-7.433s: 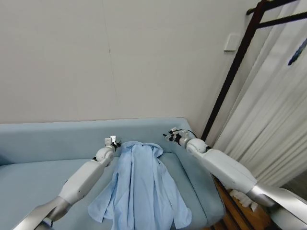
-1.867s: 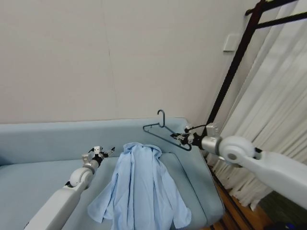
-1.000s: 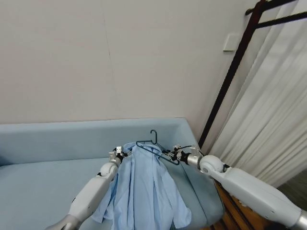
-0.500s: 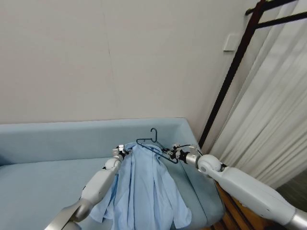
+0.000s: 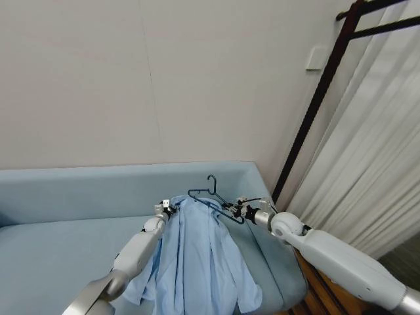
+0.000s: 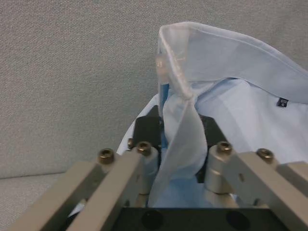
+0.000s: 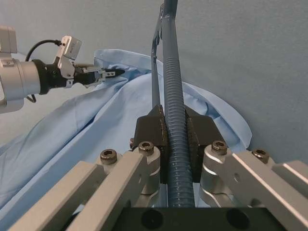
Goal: Pick up the clothes from the sofa and hang them on the clothes hanger.
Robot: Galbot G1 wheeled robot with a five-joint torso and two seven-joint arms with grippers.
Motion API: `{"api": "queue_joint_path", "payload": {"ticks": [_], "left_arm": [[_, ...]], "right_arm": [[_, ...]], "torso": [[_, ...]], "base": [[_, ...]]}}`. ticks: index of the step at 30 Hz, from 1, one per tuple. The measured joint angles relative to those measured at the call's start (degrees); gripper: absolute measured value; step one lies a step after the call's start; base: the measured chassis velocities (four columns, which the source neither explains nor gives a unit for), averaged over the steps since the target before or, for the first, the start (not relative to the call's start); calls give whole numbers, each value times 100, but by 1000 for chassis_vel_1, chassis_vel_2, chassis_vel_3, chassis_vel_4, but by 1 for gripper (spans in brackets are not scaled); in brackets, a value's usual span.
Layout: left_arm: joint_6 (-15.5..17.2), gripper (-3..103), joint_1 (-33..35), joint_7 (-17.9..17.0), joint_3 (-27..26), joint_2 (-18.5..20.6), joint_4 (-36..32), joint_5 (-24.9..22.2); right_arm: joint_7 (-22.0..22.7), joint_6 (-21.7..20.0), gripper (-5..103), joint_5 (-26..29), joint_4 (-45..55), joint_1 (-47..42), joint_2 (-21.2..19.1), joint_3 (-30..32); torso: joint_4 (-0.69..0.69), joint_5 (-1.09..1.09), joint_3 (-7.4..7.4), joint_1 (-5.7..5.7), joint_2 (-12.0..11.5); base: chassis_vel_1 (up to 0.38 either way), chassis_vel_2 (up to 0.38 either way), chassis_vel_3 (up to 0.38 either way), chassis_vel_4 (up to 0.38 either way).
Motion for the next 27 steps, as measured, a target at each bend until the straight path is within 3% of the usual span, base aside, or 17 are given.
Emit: {"api": "queue_joint_path", "payload": {"ticks": [2, 5, 10, 16, 20, 21, 24, 27], "left_arm": [[0, 8, 7, 0, -1, 16, -51, 2], [2, 1, 30, -1, 1, 64, -110, 3], [9, 0, 51, -8, 9, 168, -207, 4], [121, 0, 223, -151, 10, 545, -909, -11], [328, 0, 392, -287, 64, 1321, -1943, -167], [328, 0, 392, -287, 64, 1321, -1943, -167], [347, 0, 412, -328, 123, 1790, -2400, -201], [352, 0, 425, -354, 165, 2021, -2608, -202]], "right_arm": [[2, 1, 9, 2, 6, -7, -13, 12], [3, 4, 9, 2, 2, -19, -11, 24], [-20, 10, 9, 2, -2, -47, 4, 43], [-336, 11, 9, 81, 127, -119, -122, 61], [-1136, -99, 9, 126, 74, -17, -308, -93], [-1136, -99, 9, 126, 74, -17, -308, -93], [-1591, -242, 9, 126, -87, 184, -299, -212], [-1664, -295, 9, 142, -205, 311, -207, -288]], "torso": [[0, 0, 0, 0, 0], [0, 0, 0, 0, 0], [0, 0, 0, 0, 0], [-1, -1, 0, 0, 0], [1, -1, 0, -1, 1], [1, -1, 0, -1, 1], [2, -1, 0, -1, 1], [1, -3, 0, -1, 0]], "base": [[0, 0, 0, 0], [0, 0, 0, 0], [0, 0, 0, 0], [0, 0, 0, 0], [0, 0, 0, 0], [0, 0, 0, 0], [0, 0, 0, 0], [0, 0, 0, 0]]}}
